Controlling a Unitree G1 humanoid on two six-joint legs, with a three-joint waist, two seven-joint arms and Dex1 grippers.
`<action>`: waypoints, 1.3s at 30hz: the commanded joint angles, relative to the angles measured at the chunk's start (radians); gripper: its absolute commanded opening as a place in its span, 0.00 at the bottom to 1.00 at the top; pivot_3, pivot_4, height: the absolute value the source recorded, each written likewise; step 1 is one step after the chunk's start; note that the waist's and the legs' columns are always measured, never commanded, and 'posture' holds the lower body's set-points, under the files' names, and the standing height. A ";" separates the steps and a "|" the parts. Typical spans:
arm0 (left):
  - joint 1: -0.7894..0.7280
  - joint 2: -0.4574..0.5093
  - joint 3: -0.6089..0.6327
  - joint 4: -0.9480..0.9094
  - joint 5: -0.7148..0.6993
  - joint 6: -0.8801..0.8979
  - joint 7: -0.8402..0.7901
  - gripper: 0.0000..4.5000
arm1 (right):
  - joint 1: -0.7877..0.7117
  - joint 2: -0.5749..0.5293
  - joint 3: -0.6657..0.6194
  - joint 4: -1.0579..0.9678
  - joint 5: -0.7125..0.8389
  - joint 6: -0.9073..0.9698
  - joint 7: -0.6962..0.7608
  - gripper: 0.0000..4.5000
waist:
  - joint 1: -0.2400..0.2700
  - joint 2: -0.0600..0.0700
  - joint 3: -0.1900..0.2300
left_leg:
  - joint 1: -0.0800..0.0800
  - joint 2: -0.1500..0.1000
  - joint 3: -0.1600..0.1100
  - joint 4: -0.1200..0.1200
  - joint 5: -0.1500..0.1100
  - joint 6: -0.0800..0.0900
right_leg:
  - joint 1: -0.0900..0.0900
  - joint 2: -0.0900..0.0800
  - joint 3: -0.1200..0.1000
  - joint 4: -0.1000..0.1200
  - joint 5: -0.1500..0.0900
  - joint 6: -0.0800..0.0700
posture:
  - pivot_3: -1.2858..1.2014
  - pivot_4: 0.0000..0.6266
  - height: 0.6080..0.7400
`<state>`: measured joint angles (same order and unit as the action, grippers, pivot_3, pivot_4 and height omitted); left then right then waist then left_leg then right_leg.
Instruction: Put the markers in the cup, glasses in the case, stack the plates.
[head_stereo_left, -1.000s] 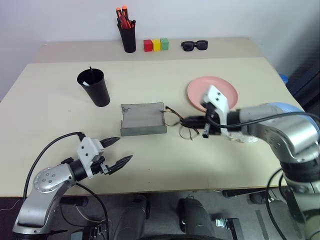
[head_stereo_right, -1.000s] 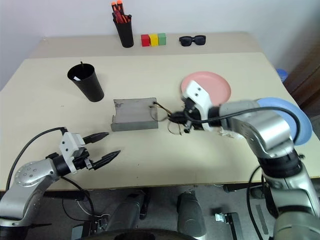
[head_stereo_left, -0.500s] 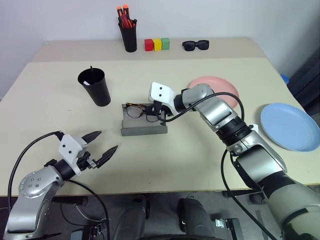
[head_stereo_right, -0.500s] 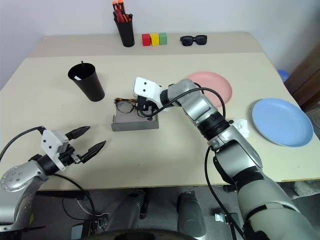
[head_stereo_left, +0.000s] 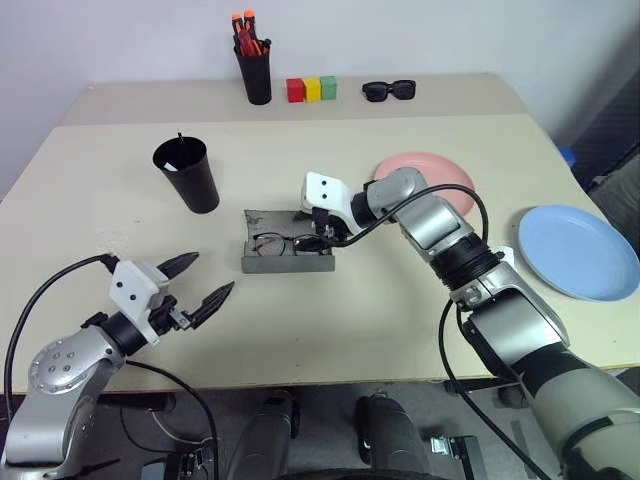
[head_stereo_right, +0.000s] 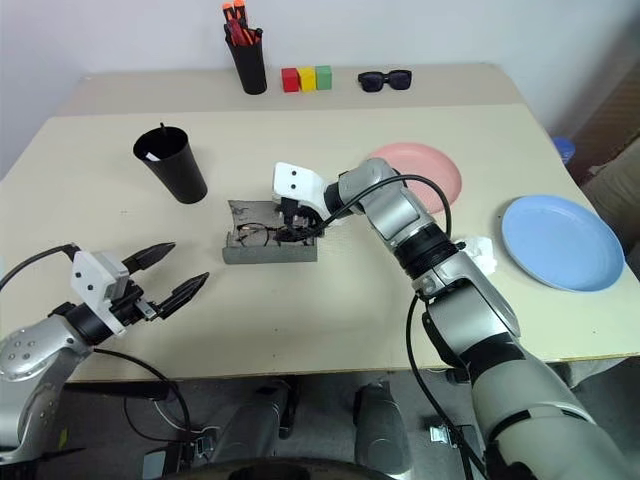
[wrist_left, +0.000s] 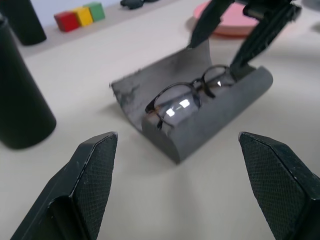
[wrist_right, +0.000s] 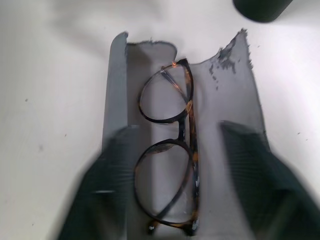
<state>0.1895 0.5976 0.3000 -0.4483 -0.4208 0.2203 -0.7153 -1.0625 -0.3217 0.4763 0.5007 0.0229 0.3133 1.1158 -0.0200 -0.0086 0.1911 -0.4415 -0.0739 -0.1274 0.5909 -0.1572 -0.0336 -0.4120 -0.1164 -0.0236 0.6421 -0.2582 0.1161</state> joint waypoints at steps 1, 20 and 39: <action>-0.021 0.005 0.002 0.008 0.002 -0.004 0.008 0.89 | -0.016 0.007 -0.055 -0.029 0.002 -0.003 -0.018 0.83 | 0.000 0.000 0.000 | 0.000 0.000 0.000 0.000 0.000 0.000 | 0.000 0.000 0.000 0.000 0.000 0.000 | 0.52 0.24 1.00; -0.888 -0.119 -0.320 0.559 0.116 0.448 0.172 0.02 | 0.506 -0.235 -0.312 -0.728 0.094 0.065 -0.116 0.85 | 0.016 -0.003 0.000 | 0.000 -0.003 0.001 0.004 0.002 -0.002 | 0.002 -0.001 -0.003 0.005 0.000 0.002 | 0.52 0.24 1.00; -1.040 -0.032 -0.524 0.759 0.198 0.540 -0.218 0.02 | 0.743 -0.342 -0.466 -0.891 0.132 0.141 -0.271 0.85 | 0.001 -0.004 0.000 | 0.000 0.000 0.000 0.004 0.002 -0.002 | 0.003 -0.001 -0.003 0.006 -0.001 0.004 | 0.52 0.24 1.00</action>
<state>-0.8774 0.5453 -0.2125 0.3651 -0.2277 0.7742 -0.8990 -0.3111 -0.6533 0.0313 -0.3841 0.1439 0.4740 0.8552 -0.0193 -0.0125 0.1916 -0.4410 -0.0736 -0.1272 0.5945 -0.1555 -0.0353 -0.4092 -0.1179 -0.0265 0.6479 -0.2590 0.1195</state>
